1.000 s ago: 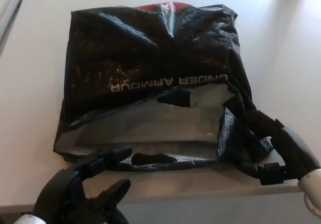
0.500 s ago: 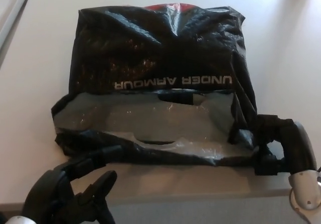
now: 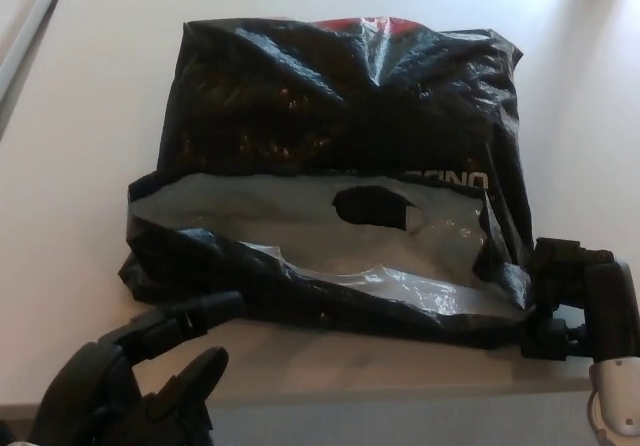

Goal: A plastic bag is kept infront of the robot in the middle of the desk and the robot uses both its hands to grab it from the top and lifts it up and then releases it.

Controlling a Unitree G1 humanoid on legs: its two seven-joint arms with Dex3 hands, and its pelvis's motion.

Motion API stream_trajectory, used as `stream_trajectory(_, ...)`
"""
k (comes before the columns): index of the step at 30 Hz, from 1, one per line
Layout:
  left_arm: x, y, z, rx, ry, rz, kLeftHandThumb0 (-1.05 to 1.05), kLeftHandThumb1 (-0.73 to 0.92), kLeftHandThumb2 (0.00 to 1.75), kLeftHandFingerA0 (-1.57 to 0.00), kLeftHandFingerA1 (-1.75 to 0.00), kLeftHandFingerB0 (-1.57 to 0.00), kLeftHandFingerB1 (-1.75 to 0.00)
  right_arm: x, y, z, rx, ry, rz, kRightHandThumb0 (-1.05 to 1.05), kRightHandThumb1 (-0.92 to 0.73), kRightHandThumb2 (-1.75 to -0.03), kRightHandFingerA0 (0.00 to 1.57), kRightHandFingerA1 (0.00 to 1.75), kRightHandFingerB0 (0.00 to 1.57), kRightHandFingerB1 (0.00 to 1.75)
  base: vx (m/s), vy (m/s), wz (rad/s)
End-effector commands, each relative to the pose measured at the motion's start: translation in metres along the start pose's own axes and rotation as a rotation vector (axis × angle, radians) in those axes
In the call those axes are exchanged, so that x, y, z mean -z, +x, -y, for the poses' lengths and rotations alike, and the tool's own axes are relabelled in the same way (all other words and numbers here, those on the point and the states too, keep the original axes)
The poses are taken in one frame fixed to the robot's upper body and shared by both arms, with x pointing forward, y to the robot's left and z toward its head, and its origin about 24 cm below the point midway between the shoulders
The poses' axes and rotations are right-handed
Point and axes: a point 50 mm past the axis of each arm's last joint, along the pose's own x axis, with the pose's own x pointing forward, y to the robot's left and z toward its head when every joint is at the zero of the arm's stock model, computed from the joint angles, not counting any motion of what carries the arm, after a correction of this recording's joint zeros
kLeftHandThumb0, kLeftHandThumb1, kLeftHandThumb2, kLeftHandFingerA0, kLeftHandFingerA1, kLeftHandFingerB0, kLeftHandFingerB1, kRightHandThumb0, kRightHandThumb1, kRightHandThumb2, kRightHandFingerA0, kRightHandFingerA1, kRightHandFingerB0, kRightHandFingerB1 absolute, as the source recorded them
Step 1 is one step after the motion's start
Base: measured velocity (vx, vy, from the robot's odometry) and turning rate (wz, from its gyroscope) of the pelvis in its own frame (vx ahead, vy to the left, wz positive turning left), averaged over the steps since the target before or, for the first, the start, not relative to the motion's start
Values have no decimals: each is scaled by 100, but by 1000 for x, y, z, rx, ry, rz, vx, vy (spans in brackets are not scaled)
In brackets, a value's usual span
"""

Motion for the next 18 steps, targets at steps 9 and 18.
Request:
stream_trajectory(9,-31,-8,-11,-214,519,527,-35,65,59,-42,-62,-36,-32,13,-15,-4,-70,-27,-38,-81,-53,-114,157,155,157,153,0,0,0)
stream_trajectory(18,-50,-3,-44,-427,600,694,-32,61,58,-37,-70,-26,-30,17,-16,1,-58,-11,-67,-79,-49,-111,157,154,156,152,0,0,0)
